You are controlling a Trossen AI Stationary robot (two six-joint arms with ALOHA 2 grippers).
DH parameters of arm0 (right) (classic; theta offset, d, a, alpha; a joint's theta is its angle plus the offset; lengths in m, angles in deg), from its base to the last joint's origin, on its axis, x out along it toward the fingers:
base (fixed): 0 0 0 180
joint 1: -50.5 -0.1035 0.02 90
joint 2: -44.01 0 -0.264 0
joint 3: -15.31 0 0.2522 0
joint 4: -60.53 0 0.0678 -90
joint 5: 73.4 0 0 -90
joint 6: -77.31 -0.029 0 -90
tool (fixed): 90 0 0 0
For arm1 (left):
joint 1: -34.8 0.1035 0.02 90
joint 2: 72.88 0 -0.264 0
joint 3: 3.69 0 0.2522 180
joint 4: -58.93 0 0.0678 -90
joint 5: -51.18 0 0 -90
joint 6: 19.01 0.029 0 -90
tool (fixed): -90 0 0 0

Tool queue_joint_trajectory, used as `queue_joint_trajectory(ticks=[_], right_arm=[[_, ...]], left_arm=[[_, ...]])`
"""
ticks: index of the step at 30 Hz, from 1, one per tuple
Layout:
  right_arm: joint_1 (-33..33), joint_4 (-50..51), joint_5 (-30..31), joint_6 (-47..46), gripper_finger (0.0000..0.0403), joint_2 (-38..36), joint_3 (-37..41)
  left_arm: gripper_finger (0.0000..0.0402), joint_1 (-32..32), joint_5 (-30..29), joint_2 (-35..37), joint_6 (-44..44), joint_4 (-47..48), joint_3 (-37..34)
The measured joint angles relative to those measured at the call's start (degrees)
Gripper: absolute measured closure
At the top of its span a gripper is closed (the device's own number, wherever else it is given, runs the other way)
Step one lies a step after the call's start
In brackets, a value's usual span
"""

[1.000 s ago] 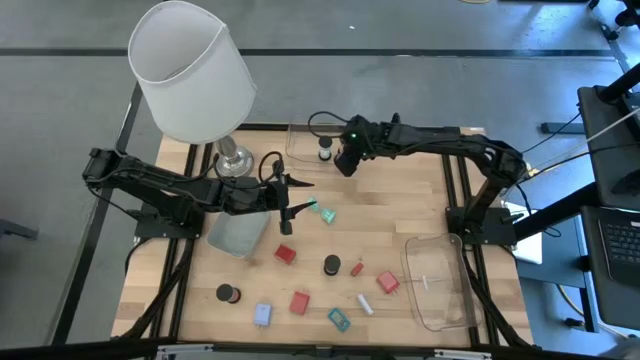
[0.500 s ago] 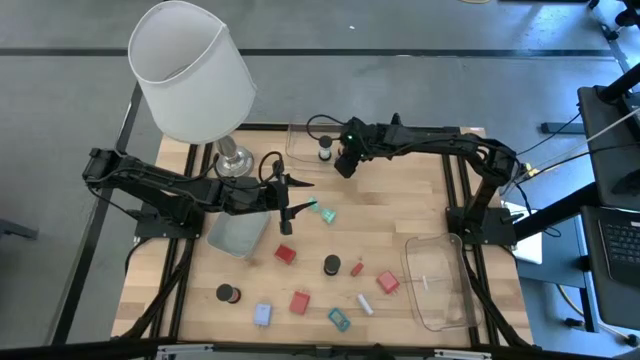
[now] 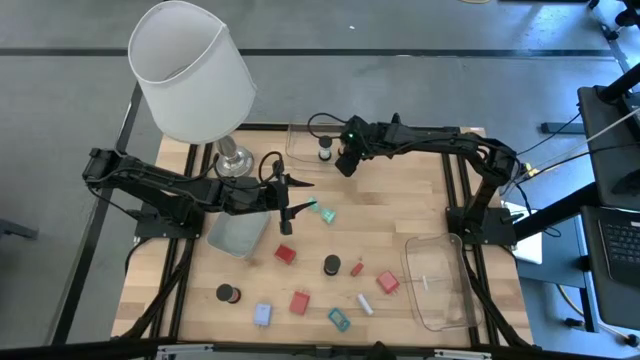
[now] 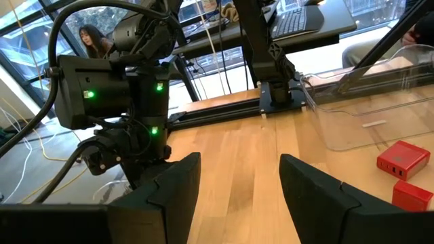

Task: Pick & Place Office items
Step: Put the purple hourglass into the top transparent bin, then put the red digital timer into the bottom transparent bin

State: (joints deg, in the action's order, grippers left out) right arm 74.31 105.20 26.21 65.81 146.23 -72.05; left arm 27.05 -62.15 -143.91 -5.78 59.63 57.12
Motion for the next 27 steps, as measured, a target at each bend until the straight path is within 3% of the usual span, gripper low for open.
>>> queue_joint_trajectory(ticks=[8, 18, 27], right_arm=[[-0.01, -0.01, 0.0, 0.02, 0.0178, 0.0, 0.0], [0.01, -0.86, 0.01, 0.31, 0.0125, -0.02, -0.01], [0.09, 2.7, 0.02, 1.95, 0.0109, -1.22, -3.63]], left_arm=[[0.0203, -0.02, 0.0, 0.0, 0.0, -0.02, 0.0], [0.0203, 0.0, 0.01, 0.0, 0.0, 0.0, 0.0], [0.0203, 0.0, 0.02, -0.02, 0.38, 0.72, 0.0]])
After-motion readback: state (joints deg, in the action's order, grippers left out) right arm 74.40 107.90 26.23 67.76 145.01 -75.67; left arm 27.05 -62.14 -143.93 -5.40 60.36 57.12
